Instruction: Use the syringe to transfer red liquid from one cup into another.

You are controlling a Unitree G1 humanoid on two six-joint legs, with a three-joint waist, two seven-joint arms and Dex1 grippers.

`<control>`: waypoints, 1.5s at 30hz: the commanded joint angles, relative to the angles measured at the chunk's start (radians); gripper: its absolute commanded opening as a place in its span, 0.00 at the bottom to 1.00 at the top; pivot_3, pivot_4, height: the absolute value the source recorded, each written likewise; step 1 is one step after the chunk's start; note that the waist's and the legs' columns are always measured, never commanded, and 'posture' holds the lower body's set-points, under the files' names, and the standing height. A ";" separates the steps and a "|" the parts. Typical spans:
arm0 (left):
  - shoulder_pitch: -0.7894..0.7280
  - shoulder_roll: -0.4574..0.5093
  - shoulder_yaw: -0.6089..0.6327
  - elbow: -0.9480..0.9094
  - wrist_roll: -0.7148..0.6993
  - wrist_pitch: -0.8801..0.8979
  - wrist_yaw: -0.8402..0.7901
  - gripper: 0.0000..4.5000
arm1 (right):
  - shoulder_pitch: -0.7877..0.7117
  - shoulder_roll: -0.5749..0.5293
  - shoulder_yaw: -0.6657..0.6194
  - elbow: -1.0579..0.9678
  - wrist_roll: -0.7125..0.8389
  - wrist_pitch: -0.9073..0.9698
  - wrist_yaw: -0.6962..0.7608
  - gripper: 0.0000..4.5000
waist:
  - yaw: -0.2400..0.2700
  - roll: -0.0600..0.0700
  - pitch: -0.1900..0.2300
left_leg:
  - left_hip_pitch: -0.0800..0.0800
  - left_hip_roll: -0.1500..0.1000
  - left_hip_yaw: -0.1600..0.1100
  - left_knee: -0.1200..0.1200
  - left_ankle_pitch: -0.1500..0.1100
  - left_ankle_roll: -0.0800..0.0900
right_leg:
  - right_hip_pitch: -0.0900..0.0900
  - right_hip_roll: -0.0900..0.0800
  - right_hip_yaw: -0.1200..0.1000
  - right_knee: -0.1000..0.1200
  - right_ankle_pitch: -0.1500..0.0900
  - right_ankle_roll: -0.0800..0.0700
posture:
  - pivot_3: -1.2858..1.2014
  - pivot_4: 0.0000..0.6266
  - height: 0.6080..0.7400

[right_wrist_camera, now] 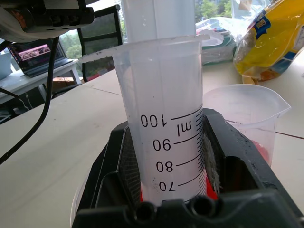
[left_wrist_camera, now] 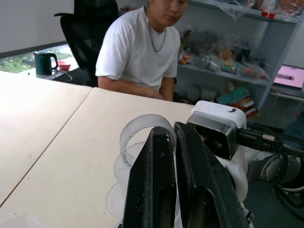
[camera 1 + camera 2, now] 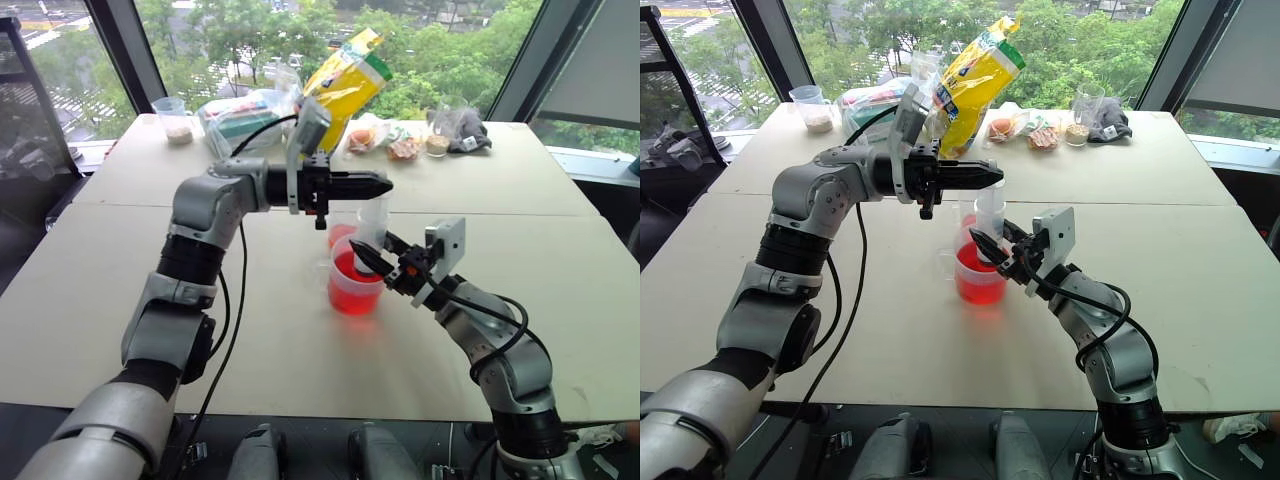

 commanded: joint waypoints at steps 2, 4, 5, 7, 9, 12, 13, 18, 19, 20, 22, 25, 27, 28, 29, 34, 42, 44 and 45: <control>-0.071 -0.016 0.073 -0.059 -0.044 -0.033 0.030 0.01 | 0.002 -0.005 0.058 -0.025 0.017 0.026 0.043 0.31 | 0.000 0.000 0.000 | 0.000 0.000 0.000 0.000 0.000 0.000 | 0.000 0.000 0.000 0.000 0.000 0.000 | 0.52 0.24 1.00; -0.071 -0.017 0.074 -0.060 -0.044 -0.032 0.031 0.01 | 0.003 -0.006 0.058 -0.027 0.018 0.027 0.043 0.31 | 0.000 0.000 0.000 | 0.000 0.000 0.000 0.000 0.000 0.000 | 0.000 0.000 0.000 0.000 0.000 0.000 | 0.52 0.24 1.00; -0.072 -0.017 0.075 -0.058 -0.044 -0.033 0.031 0.01 | 0.001 -0.007 0.058 -0.025 0.019 0.027 0.043 0.31 | 0.000 0.000 0.000 | 0.000 0.000 0.000 0.000 0.000 0.000 | 0.000 0.000 0.000 0.000 0.000 0.000 | 0.52 0.24 1.00; -0.070 -0.018 0.075 -0.062 -0.045 -0.031 0.032 0.01 | 0.000 -0.007 0.057 -0.028 0.020 0.029 0.042 0.31 | 0.000 0.000 0.000 | 0.000 0.000 0.000 0.000 0.000 0.000 | 0.000 0.000 0.000 0.000 0.000 0.000 | 0.52 0.24 1.00; -0.069 -0.018 0.075 -0.063 -0.046 -0.030 0.031 0.01 | -0.004 -0.007 0.056 -0.029 0.021 0.030 0.040 0.31 | 0.000 0.000 0.000 | 0.000 0.000 0.000 0.000 0.000 0.000 | 0.000 0.000 0.000 0.000 0.000 0.000 | 0.52 0.24 1.00; -0.063 -0.018 0.071 -0.071 -0.047 -0.025 0.029 0.01 | -0.011 -0.010 0.051 -0.034 0.023 0.033 0.039 0.31 | 0.000 0.000 0.000 | 0.000 0.000 0.000 0.000 0.000 0.000 | 0.000 0.000 0.000 0.000 0.000 0.000 | 0.52 0.24 1.00; -0.058 -0.017 0.068 -0.075 -0.045 -0.025 0.026 0.01 | -0.015 -0.011 0.048 -0.037 0.023 0.035 0.039 0.31 | 0.000 0.000 0.000 | 0.000 0.000 0.000 0.000 0.000 0.000 | 0.000 0.000 0.000 0.000 0.000 0.000 | 0.52 0.24 1.00; -0.011 0.005 0.035 -0.114 -0.029 -0.015 0.001 0.01 | -0.039 -0.020 0.024 -0.073 0.042 0.056 0.025 0.31 | -0.001 0.000 0.000 | 0.000 0.000 0.000 0.000 0.000 0.000 | 0.000 0.000 0.000 0.000 0.000 0.000 | 0.52 0.24 1.00; 0.001 0.011 0.029 -0.120 -0.023 -0.014 -0.001 0.07 | -0.046 -0.022 0.018 -0.083 0.048 0.062 0.020 0.31 | -0.001 0.000 0.000 | 0.000 0.000 0.000 0.000 0.000 0.000 | 0.000 0.000 0.000 0.000 0.000 0.000 | 0.52 0.24 1.00; 0.010 0.015 0.026 -0.125 -0.021 -0.011 -0.001 0.15 | -0.051 -0.024 0.011 -0.092 0.053 0.068 0.016 0.31 | 0.000 0.000 0.000 | 0.000 0.000 0.000 0.000 0.000 0.000 | 0.000 0.000 0.000 0.000 0.000 0.000 | 0.52 0.24 1.00; 0.026 0.024 0.024 -0.135 -0.021 -0.001 -0.002 0.34 | -0.060 -0.027 0.000 -0.107 0.062 0.080 0.009 0.31 | 0.000 0.000 0.000 | 0.000 0.000 0.000 0.000 0.000 0.000 | 0.000 0.000 0.000 0.000 0.000 0.000 | 0.52 0.24 1.00; 0.042 0.038 0.021 -0.149 -0.019 0.004 0.000 0.65 | -0.064 -0.030 -0.009 -0.122 0.069 0.094 0.002 0.31 | 0.000 0.000 0.000 | 0.000 0.000 0.000 0.000 0.000 0.000 | 0.000 0.000 0.000 0.000 0.000 0.000 | 0.52 0.24 1.00; 0.056 0.059 0.020 -0.158 -0.018 0.010 -0.007 0.87 | -0.065 -0.030 -0.018 -0.136 0.076 0.104 -0.006 0.31 | 0.000 0.000 0.000 | 0.000 0.000 0.000 0.000 0.000 0.000 | 0.000 0.000 0.000 0.000 0.000 0.000 | 0.52 0.24 1.00; 0.062 0.072 0.022 -0.162 -0.018 0.013 -0.010 0.99 | -0.066 -0.029 -0.024 -0.143 0.080 0.109 -0.011 0.31 | 0.000 0.000 0.000 | 0.000 0.000 0.000 0.000 0.000 0.000 | 0.000 0.000 0.000 0.000 0.000 0.000 | 0.52 0.24 1.00; 0.068 0.083 0.025 -0.166 -0.019 0.017 -0.011 0.99 | -0.068 -0.029 -0.029 -0.149 0.083 0.113 -0.015 0.31 | -0.001 0.000 0.000 | 0.000 0.000 0.000 0.000 0.000 0.000 | 0.000 0.000 0.000 0.000 0.000 0.000 | 0.52 0.24 1.00; 0.091 0.132 0.044 -0.186 -0.040 0.049 -0.004 0.99 | -0.080 -0.029 -0.051 -0.169 0.099 0.130 -0.032 0.31 | -0.001 0.000 0.000 | 0.000 0.000 0.000 0.000 0.000 0.000 | 0.000 0.000 0.000 0.000 0.000 0.000 | 0.52 0.24 1.00; 0.148 0.239 0.102 -0.207 -0.057 0.092 0.034 0.99 | -0.157 -0.042 -0.084 -0.201 0.142 0.167 -0.066 0.31 | -0.002 0.000 0.000 | 0.000 0.000 0.000 0.000 0.000 0.000 | 0.000 0.000 0.000 0.000 0.000 0.000 | 0.52 0.24 1.00; 0.154 0.253 0.116 -0.198 -0.050 0.082 0.053 0.99 | -0.212 -0.060 -0.093 -0.175 0.146 0.173 -0.060 0.31 | 0.000 0.000 0.000 | 0.000 0.000 0.000 0.000 0.000 0.000 | 0.000 0.000 0.000 0.001 0.000 0.000 | 0.52 0.24 1.00; 0.157 0.259 0.124 -0.192 -0.046 0.076 0.062 0.99 | -0.242 -0.071 -0.096 -0.156 0.143 0.173 -0.053 0.31 | 0.000 0.000 0.000 | 0.000 0.000 0.000 0.000 0.000 0.000 | 0.000 0.000 0.000 0.001 0.000 0.000 | 0.52 0.24 1.00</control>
